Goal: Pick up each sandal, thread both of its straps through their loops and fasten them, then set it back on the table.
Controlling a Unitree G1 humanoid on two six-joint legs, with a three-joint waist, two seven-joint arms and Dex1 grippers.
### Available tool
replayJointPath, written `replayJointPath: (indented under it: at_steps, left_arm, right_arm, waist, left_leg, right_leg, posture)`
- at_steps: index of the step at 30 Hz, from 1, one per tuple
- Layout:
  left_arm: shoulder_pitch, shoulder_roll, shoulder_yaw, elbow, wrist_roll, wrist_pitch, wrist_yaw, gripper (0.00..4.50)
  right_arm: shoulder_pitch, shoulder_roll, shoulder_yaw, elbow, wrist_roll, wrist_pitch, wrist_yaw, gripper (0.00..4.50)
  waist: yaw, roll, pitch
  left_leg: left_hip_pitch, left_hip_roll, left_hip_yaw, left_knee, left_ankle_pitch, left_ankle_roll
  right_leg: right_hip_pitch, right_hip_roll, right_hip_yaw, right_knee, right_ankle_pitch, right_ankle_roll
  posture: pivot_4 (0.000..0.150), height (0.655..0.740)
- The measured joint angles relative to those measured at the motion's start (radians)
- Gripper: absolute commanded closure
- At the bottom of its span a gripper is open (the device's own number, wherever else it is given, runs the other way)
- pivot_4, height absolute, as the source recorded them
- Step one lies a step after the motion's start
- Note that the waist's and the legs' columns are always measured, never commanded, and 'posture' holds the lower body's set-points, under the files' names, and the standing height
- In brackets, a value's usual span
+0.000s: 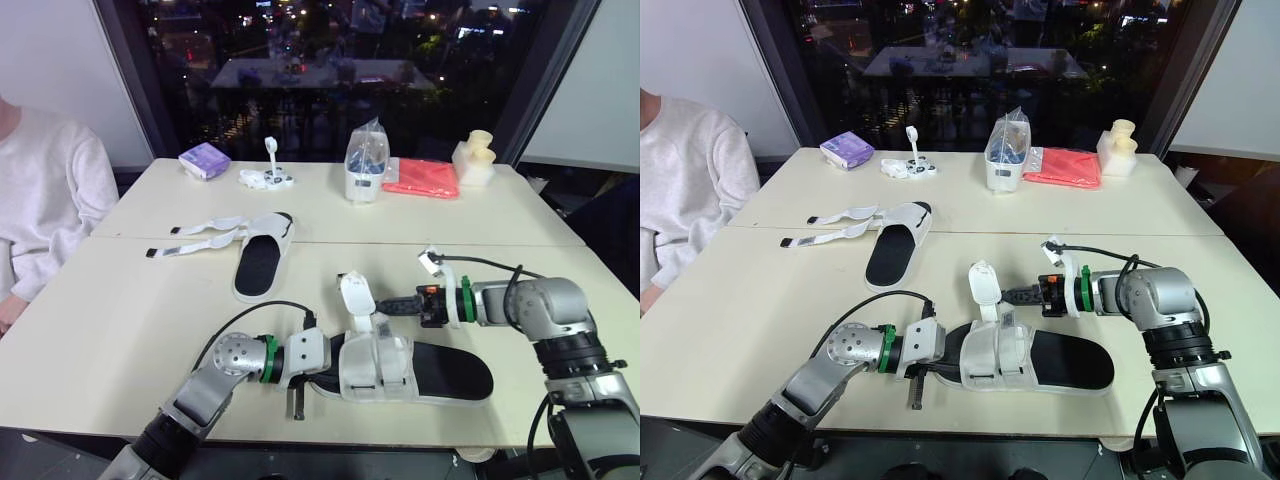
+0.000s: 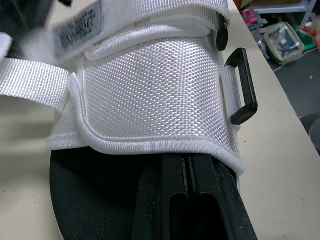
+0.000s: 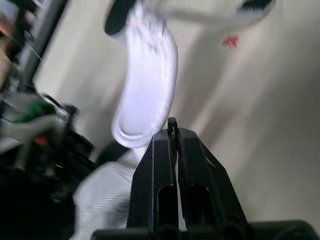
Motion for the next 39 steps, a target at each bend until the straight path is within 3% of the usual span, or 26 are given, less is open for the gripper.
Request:
replayJointPath:
  at_steps: [9, 18, 31, 39]
  left_arm:
    - [-0.007, 0.000, -0.002, 0.004, 0.000, 0.000, -0.002, 4.50]
    - [-0.024, 0.003, -0.008, 0.018, 0.000, -0.005, -0.028, 4.50]
    - [-0.027, 0.003, -0.011, 0.021, 0.008, -0.010, -0.034, 4.50]
    - [-0.021, 0.002, -0.013, 0.016, 0.009, -0.010, -0.027, 4.50]
  right_arm:
    - [0.001, 0.011, -0.155, -0.030, 0.075, 0.082, -0.060, 4.44]
    - [0.000, 0.041, -0.193, -0.047, 0.125, 0.108, -0.108, 4.44]
    - [0.083, 0.061, -0.091, 0.067, -0.008, -0.027, -0.108, 4.44]
    - [0.173, -0.022, 0.012, -0.040, -0.070, -0.144, -0.028, 4.44]
  waist:
    - [-0.002, 0.000, 0.000]
    - [-0.003, 0.000, 0.000]
    - [-0.004, 0.001, 0.000]
    - [-0.002, 0.001, -0.001]
  left_leg:
    - [0.000, 0.000, 0.000, 0.000, 0.000, 0.000]
    - [0.000, 0.000, 0.000, 0.000, 0.000, 0.000]
    - [0.000, 0.000, 0.000, 0.000, 0.000, 0.000]
    - [0.000, 0.000, 0.000, 0.000, 0.000, 0.000]
  right_leg:
    - [0.000, 0.000, 0.000, 0.000, 0.000, 0.000]
    - [-0.001, 0.000, 0.000, 0.000, 0.000, 0.000]
    - [0.001, 0.001, 0.000, 0.001, 0.000, 0.000]
    - [0.000, 0.002, 0.000, 0.000, 0.000, 0.001]
  posture:
    - [0.150, 0.7400]
    - [0.150, 0.7400]
    - [0.150, 0.7400]
    - [0.150, 0.7400]
